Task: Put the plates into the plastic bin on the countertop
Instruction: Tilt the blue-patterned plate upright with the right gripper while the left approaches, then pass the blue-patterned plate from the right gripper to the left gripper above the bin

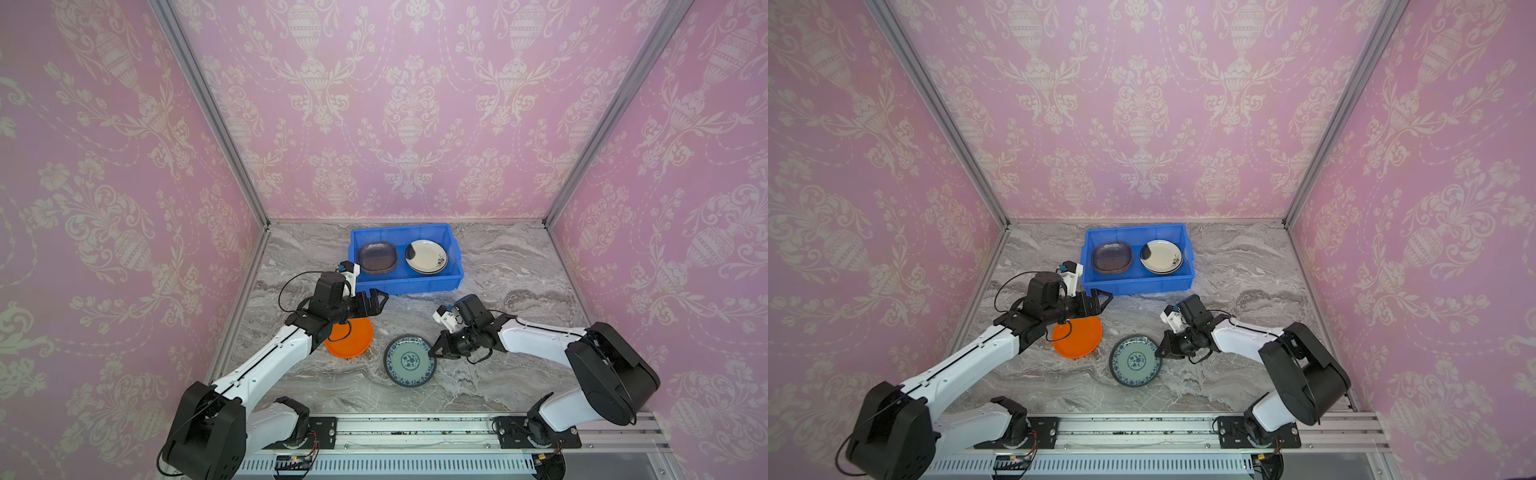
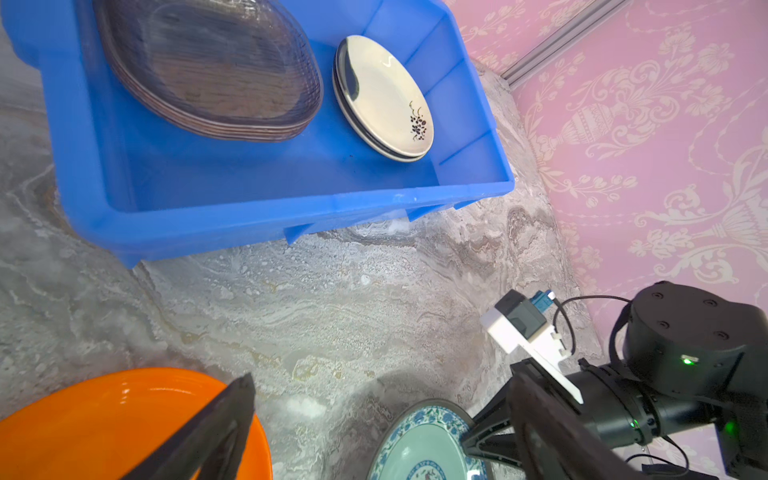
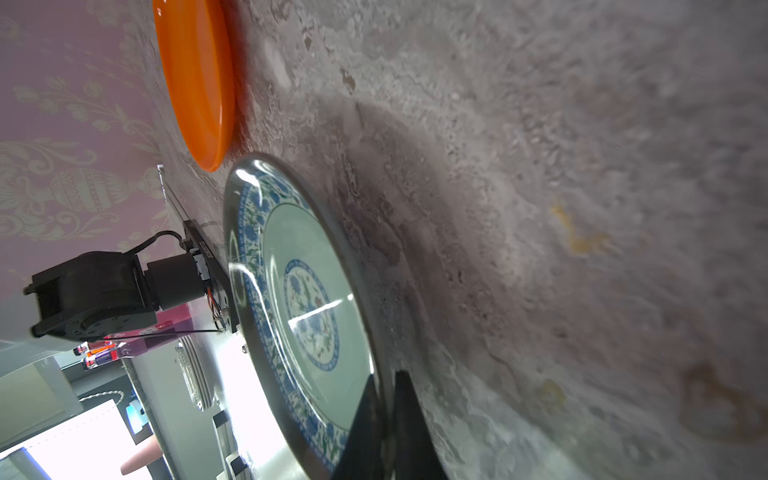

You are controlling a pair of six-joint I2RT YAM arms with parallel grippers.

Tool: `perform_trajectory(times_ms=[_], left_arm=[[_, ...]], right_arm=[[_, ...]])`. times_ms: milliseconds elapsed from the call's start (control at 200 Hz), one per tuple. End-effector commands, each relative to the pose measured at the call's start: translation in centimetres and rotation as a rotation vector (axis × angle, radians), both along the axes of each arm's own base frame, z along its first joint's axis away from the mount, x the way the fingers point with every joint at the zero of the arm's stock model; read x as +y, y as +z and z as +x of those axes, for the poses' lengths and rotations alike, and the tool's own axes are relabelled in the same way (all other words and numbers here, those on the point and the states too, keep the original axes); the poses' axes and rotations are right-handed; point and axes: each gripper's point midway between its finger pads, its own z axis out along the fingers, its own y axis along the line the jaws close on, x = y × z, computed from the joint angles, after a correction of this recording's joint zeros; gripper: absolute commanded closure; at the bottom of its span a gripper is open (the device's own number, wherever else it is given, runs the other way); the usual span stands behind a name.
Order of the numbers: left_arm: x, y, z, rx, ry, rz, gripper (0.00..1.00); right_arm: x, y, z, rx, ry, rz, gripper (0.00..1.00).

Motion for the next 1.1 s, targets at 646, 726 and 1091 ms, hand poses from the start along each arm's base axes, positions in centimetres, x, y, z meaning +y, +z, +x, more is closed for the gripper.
perform_trajectory(times_ms=[646,726,1091], left_arm=[[-3.0,0.7,1.2,-0.013,-0.067,-0.173,0.22],[-3.4,0.2,1.4,0.006,-0.076,-0.182,0.29],[-4.1,-1.0,2.5,0.042,-0.087,-0.175,0.57]], right_arm=[[0.0,11.5,11.6,-0.225,-0.256,0.204,1.00],[0.0,12.0,11.9,-0.238,-0.259,0.211,1.00],[0.5,11.7,12.7,-0.224,-0.264,0.220,1.00]])
